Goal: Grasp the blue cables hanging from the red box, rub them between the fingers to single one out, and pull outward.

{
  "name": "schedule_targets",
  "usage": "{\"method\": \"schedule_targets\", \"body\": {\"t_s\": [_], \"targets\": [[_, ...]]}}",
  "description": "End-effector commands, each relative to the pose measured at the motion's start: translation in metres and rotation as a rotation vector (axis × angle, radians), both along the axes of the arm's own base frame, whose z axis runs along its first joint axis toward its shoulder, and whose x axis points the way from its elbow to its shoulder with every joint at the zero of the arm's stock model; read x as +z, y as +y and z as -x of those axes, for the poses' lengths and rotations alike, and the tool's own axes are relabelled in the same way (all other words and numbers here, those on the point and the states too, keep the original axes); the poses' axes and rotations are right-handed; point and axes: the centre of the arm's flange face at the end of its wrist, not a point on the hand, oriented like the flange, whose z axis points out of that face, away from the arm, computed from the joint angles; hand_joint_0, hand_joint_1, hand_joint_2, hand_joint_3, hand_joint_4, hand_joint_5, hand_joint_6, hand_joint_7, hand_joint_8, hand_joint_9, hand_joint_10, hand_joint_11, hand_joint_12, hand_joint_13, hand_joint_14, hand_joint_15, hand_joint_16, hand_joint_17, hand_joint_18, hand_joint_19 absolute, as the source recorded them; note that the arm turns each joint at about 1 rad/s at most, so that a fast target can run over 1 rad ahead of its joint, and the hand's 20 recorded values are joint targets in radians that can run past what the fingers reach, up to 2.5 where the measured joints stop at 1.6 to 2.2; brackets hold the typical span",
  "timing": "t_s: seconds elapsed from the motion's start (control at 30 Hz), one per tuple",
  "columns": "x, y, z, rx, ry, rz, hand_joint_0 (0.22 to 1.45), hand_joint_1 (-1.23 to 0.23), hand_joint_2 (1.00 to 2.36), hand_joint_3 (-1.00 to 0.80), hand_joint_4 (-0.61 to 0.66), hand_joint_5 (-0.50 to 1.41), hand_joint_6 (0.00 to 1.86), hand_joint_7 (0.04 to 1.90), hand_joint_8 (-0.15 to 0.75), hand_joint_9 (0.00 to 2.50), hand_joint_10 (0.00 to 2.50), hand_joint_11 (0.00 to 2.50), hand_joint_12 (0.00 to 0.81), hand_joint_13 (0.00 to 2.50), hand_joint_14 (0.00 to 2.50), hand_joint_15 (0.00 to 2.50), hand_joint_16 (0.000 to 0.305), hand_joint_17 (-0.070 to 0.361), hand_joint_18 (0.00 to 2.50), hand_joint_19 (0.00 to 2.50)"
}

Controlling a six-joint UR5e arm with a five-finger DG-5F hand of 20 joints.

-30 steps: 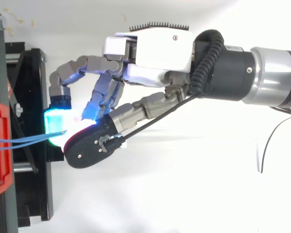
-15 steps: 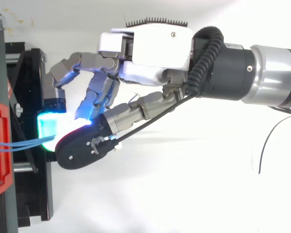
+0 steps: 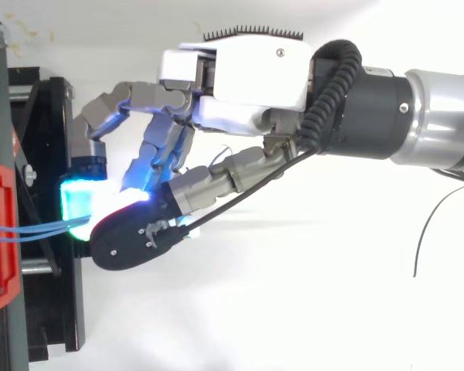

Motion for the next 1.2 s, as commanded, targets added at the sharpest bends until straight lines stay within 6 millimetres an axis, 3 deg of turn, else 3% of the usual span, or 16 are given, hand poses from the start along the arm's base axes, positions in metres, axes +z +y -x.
{"method": "schedule_targets", "body": {"t_s": [0.0,0.3,0.37,0.53,0.67,0.7,0.87,1.17], "targets": [[-0.0004,-0.0007,0.0028,0.003,0.022,0.003,0.65,-0.81,1.02,-0.04,0.02,-0.19,0.86,0.96,0.278,1.16,0.00,1.38,0.385,1.29,0.02,1.15,0.054,0.121,0.89,0.79],[0.0041,0.0017,0.0046,0.008,0.029,0.011,0.64,-0.82,1.02,-0.02,-0.04,-0.19,0.85,0.96,0.274,1.24,0.00,1.44,0.398,1.31,0.02,1.14,0.054,0.120,0.91,0.78],[0.0052,0.0028,0.0059,0.009,0.039,0.016,0.65,-0.82,1.02,-0.03,-0.06,-0.19,0.85,0.97,0.259,1.30,0.15,1.46,0.395,1.35,0.02,1.15,0.053,0.119,0.92,0.77],[0.0031,0.0015,0.0073,0.008,0.056,0.018,0.65,-0.82,1.02,-0.06,-0.06,-0.19,0.84,0.98,0.242,1.30,0.16,1.48,0.388,1.34,0.02,1.15,0.051,0.115,0.92,0.78],[0.0044,0.0015,0.0073,0.008,0.052,0.017,0.65,-0.83,1.02,-0.07,-0.07,-0.19,0.84,0.95,0.265,1.08,0.14,1.39,0.406,1.33,0.02,1.11,0.050,0.113,0.92,0.75],[0.0036,0.0026,0.0076,0.009,0.056,0.018,0.65,-0.83,1.02,-0.07,-0.07,-0.19,0.84,0.94,0.273,1.02,0.00,1.37,0.420,1.31,0.02,1.03,0.050,0.113,0.92,0.73],[0.0044,0.0027,0.0071,0.009,0.052,0.017,0.64,-0.85,1.02,-0.02,-0.07,-0.18,0.84,0.93,0.288,0.79,0.00,1.11,0.479,1.24,0.02,0.75,0.050,0.112,0.94,0.70],[0.0031,0.0017,0.0073,0.009,0.056,0.018,0.64,-0.85,1.02,0.00,-0.04,-0.17,0.84,0.96,0.305,0.80,0.01,1.10,0.504,1.15,0.02,0.66,0.054,0.122,0.94,0.70]]}}
